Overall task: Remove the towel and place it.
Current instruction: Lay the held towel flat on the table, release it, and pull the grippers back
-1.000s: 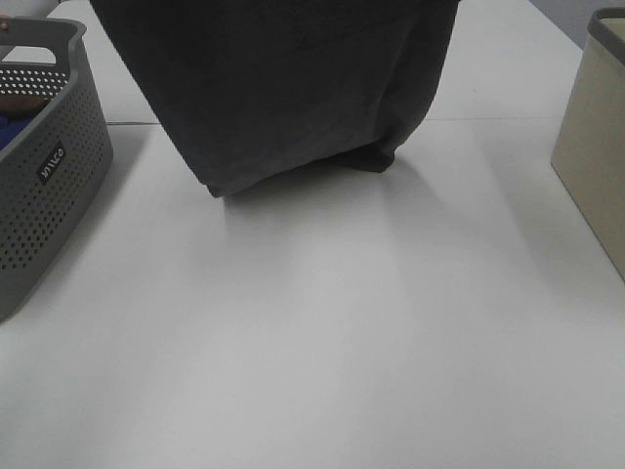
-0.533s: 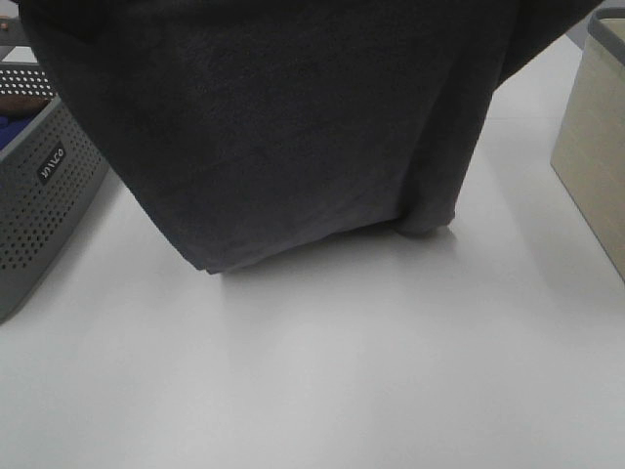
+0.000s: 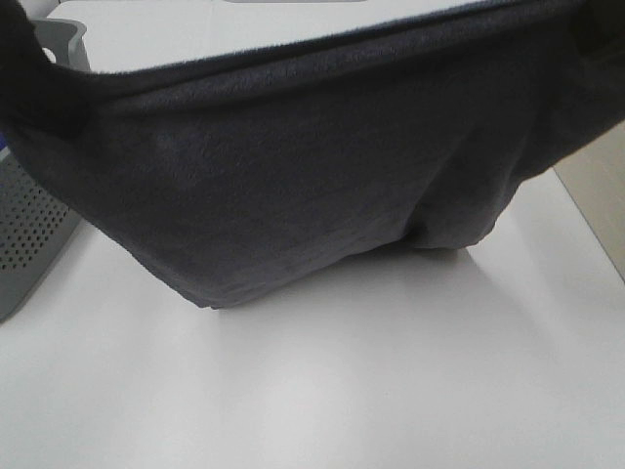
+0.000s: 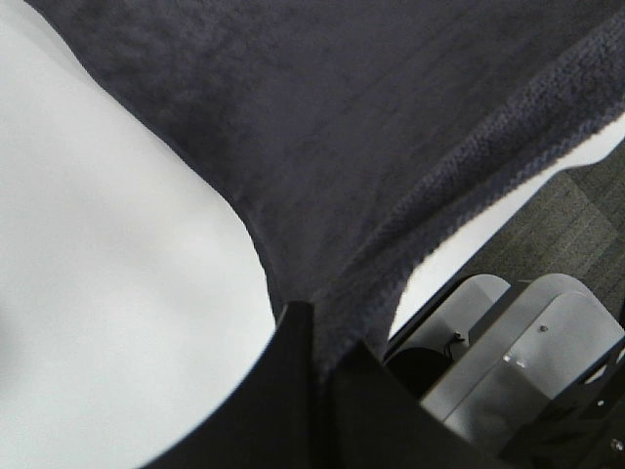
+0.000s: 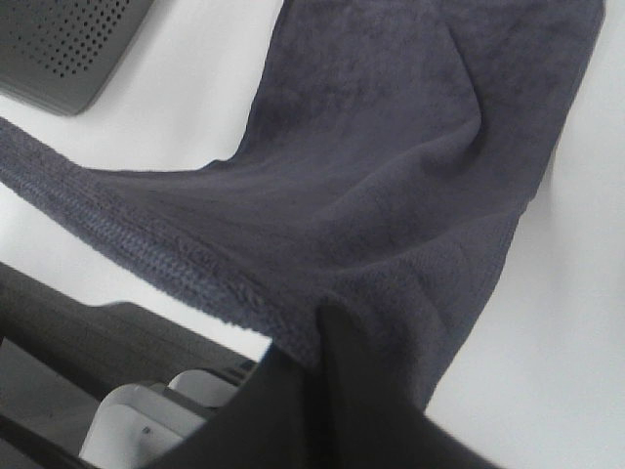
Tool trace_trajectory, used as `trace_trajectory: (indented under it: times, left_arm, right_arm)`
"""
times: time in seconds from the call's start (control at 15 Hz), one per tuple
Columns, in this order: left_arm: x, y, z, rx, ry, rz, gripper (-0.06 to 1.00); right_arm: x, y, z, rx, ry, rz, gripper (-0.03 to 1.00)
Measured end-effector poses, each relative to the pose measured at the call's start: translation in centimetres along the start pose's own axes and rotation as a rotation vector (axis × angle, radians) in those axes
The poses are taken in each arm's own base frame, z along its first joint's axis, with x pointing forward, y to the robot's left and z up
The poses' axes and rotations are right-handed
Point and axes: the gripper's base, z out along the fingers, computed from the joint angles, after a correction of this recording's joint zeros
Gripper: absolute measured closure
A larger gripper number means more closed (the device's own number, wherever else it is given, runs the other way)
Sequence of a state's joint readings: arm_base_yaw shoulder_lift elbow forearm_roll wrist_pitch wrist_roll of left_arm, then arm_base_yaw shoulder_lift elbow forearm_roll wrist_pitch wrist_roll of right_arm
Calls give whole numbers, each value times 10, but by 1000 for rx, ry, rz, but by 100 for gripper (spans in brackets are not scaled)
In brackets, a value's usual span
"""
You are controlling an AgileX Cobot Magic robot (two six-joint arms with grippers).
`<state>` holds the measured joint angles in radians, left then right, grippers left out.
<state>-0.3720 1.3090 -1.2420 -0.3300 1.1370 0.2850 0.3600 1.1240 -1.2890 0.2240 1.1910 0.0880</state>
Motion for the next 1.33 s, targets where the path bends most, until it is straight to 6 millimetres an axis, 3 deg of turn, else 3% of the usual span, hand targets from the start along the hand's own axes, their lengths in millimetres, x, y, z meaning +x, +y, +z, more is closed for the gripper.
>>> trace_trajectory:
  times: [0.07, 0.27, 0.47, 0.53, 0.6, 0.93, 1.33]
  left_arm:
    - [20, -4, 6, 32, 36, -22, 94]
    - [55, -11, 18, 109, 89, -38, 94]
    - [80, -15, 33, 182, 147, -85, 94]
    - [80, -15, 33, 182, 147, -85, 94]
    - [95, -16, 45, 221, 197, -134, 94]
    - [122, -19, 67, 293, 297, -239, 94]
    - [127, -8, 108, 316, 508, -368, 94]
  right_arm:
    - [19, -2, 11, -31, 55, 34, 96]
    - [51, -8, 28, -46, 136, 68, 96]
    - [71, -12, 39, -48, 189, 86, 96]
    - [71, -12, 39, -48, 189, 86, 96]
    - [79, -14, 48, -51, 231, 101, 96]
    - [106, -22, 73, -50, 356, 146, 96]
    - [125, -30, 106, -46, 526, 222, 96]
